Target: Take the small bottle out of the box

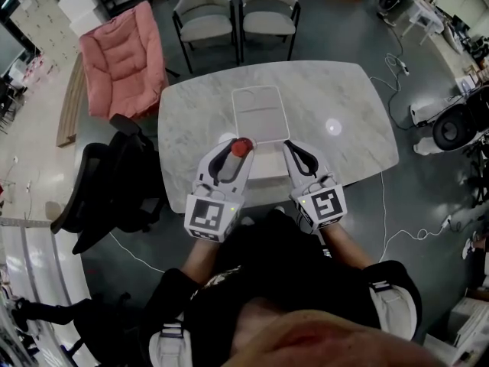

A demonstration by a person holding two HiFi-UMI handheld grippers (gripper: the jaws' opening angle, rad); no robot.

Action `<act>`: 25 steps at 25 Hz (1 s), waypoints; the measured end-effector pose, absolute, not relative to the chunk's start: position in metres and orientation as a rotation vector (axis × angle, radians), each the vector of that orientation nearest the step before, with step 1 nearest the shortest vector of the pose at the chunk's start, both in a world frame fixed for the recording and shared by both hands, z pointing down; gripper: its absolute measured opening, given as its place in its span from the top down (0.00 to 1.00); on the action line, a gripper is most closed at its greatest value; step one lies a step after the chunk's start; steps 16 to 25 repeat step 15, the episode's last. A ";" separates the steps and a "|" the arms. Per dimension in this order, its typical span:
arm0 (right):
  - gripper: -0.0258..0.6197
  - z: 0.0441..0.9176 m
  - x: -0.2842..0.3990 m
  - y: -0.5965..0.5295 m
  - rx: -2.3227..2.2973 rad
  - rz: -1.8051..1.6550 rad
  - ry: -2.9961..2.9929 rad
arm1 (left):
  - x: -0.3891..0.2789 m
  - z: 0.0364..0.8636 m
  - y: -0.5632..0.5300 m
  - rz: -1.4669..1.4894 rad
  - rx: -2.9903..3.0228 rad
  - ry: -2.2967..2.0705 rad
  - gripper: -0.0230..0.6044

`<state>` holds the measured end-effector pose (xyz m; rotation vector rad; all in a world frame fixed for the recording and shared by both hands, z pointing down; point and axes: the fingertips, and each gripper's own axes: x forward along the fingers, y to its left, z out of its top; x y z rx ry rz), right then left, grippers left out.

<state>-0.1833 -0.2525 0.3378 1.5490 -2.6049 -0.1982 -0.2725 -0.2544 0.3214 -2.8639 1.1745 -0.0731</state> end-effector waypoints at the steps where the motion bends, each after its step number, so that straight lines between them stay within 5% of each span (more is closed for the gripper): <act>1: 0.97 0.338 -0.183 -0.252 1.551 -0.196 -2.604 | -0.272 0.321 -0.254 -0.075 -2.864 1.173 0.72; 25: 0.97 0.337 -0.181 -0.258 1.538 -0.200 -2.613 | -0.263 0.325 -0.257 -0.105 -2.862 1.169 0.72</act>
